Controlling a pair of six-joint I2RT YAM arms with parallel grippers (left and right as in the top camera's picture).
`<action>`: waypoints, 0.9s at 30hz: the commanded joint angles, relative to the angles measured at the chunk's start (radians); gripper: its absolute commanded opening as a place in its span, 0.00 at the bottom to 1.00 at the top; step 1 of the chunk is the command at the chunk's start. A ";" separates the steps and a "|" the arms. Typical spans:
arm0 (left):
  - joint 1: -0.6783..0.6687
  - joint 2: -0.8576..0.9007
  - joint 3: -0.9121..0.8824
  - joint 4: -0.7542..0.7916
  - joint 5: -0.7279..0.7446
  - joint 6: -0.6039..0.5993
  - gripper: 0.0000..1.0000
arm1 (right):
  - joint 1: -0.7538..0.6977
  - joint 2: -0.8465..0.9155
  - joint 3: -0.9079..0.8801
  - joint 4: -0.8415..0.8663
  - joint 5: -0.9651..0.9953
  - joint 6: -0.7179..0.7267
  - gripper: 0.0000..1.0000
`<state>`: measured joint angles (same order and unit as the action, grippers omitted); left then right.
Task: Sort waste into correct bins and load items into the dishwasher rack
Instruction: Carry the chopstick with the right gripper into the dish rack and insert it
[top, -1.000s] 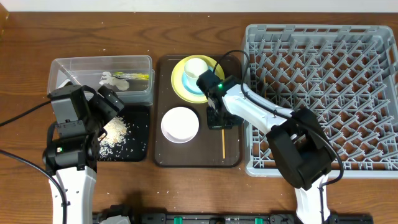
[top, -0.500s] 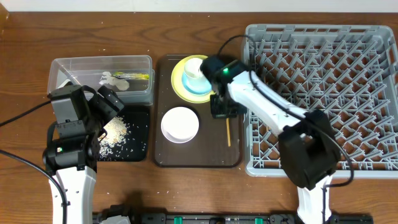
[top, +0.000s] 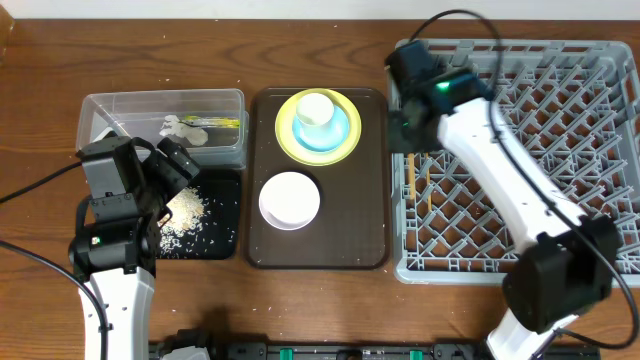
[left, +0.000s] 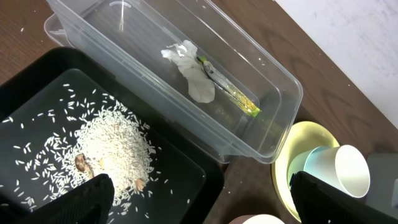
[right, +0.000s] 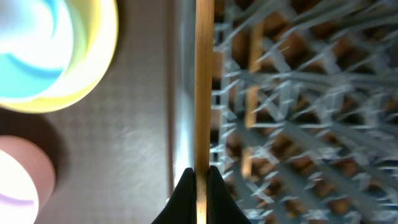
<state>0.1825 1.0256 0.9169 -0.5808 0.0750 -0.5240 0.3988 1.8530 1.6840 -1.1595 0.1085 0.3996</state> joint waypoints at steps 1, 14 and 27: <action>0.005 0.001 0.021 -0.003 -0.005 0.002 0.93 | -0.056 -0.028 0.018 -0.001 0.038 -0.084 0.01; 0.005 0.001 0.021 -0.003 -0.005 0.002 0.93 | -0.148 0.000 0.008 0.004 0.042 -0.143 0.01; 0.005 0.001 0.021 -0.003 -0.005 0.002 0.93 | -0.152 0.000 -0.119 0.109 0.053 -0.143 0.01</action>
<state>0.1825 1.0256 0.9169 -0.5804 0.0750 -0.5240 0.2592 1.8427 1.6024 -1.0702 0.1444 0.2726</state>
